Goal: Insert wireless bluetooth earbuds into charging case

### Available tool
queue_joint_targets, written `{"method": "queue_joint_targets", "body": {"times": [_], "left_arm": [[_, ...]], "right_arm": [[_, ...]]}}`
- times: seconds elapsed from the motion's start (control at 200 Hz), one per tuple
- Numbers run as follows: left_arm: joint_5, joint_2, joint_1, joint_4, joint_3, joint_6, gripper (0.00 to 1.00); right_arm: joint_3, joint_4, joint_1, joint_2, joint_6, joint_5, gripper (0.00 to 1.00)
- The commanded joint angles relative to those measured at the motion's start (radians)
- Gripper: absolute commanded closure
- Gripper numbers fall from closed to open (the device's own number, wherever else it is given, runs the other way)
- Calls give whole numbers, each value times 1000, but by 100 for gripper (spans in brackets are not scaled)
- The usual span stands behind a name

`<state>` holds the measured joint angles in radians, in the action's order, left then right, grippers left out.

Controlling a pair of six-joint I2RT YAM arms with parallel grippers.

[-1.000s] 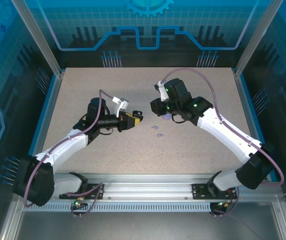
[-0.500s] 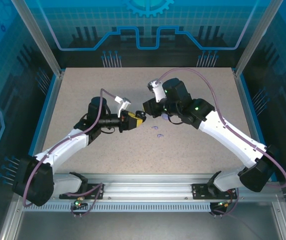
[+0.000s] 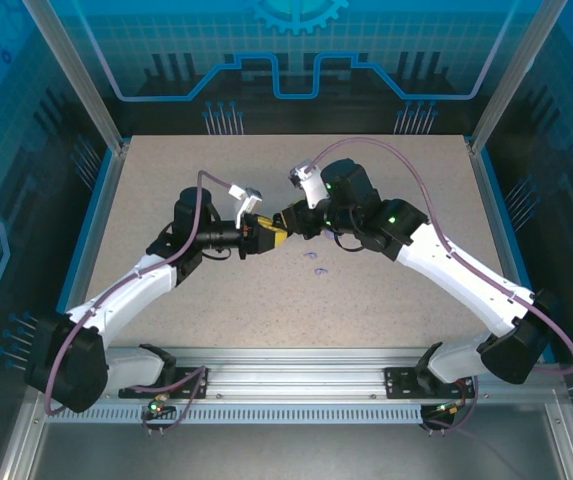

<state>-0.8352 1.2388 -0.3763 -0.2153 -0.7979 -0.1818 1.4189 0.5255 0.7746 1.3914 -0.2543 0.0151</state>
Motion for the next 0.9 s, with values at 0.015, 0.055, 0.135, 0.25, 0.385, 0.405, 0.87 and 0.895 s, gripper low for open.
{"method": "queue_joint_targets", "body": {"times": [0.015,0.055,0.135,0.25,0.385,0.405,0.87,0.895], "left_arm": [[-13,-19,-5,6,-38,20,81],[-13,-21,-6,7,-41,21,81],[-12,-21,-5,12,-45,23,81],[-12,-19,-6,22,-53,30,81],[-13,-19,-6,26,-55,32,81],[-13,-19,-6,25,-55,33,81],[-15,-17,-6,25,-63,31,81],[-14,-17,-5,25,-63,31,81]], "right_arm": [[35,20,17,-4,27,-33,78],[37,23,18,-4,30,-37,78],[40,31,20,-1,34,-48,78],[43,34,22,0,39,-52,78],[47,41,24,6,46,-67,78],[48,43,25,7,47,-67,78],[84,77,52,45,73,-54,77],[86,79,52,46,73,-61,77]]}}
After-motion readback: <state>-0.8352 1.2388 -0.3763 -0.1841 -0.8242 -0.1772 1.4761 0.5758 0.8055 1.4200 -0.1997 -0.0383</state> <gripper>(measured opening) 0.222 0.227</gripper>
